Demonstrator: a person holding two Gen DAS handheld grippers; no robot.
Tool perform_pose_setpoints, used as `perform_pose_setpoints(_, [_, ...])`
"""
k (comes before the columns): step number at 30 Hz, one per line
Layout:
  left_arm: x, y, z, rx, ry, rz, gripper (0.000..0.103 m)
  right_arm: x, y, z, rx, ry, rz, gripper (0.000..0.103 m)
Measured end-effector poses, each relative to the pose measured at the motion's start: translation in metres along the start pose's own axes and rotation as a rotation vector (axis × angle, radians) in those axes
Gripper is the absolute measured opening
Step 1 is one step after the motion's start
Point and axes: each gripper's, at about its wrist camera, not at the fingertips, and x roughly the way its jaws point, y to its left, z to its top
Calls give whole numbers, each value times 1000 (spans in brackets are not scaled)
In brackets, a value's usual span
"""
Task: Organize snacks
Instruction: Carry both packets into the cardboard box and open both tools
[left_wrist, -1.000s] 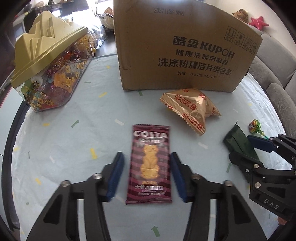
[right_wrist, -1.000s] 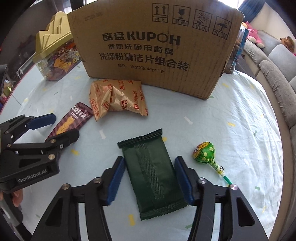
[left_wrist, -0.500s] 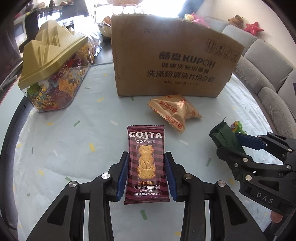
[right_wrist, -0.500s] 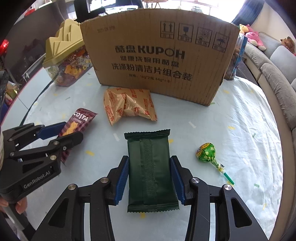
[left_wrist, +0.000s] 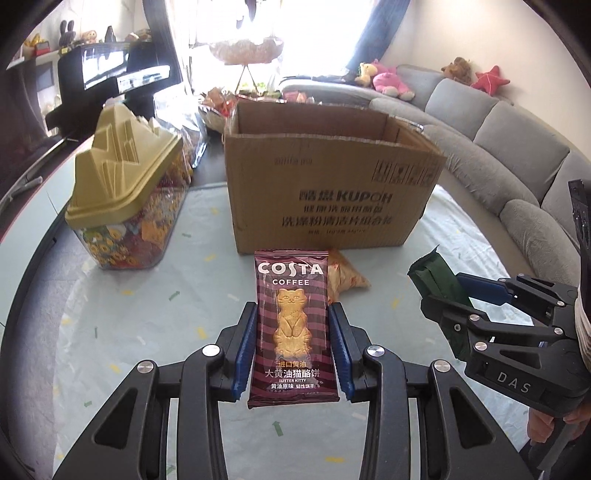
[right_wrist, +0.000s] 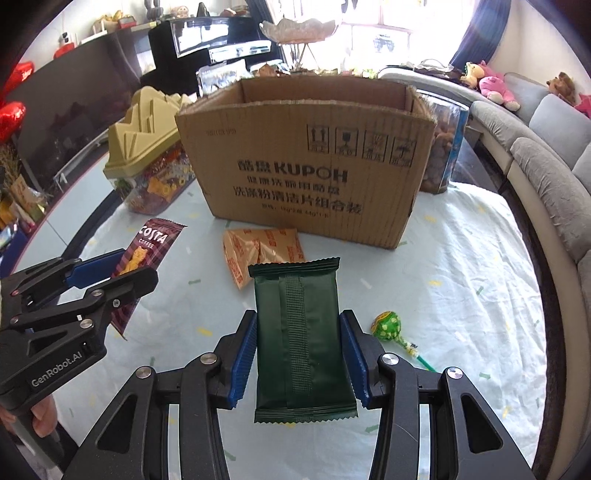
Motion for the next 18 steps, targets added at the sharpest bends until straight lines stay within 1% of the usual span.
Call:
perform_pose_setpoints(13, [-37, -6, 42, 20, -129, -5, 38, -47, -4, 35, 7, -150, -12, 46])
perform_pose_setpoints(18, [-45, -9, 57, 25, -172, -8, 38, -62, -7, 49, 10, -199, -8, 46])
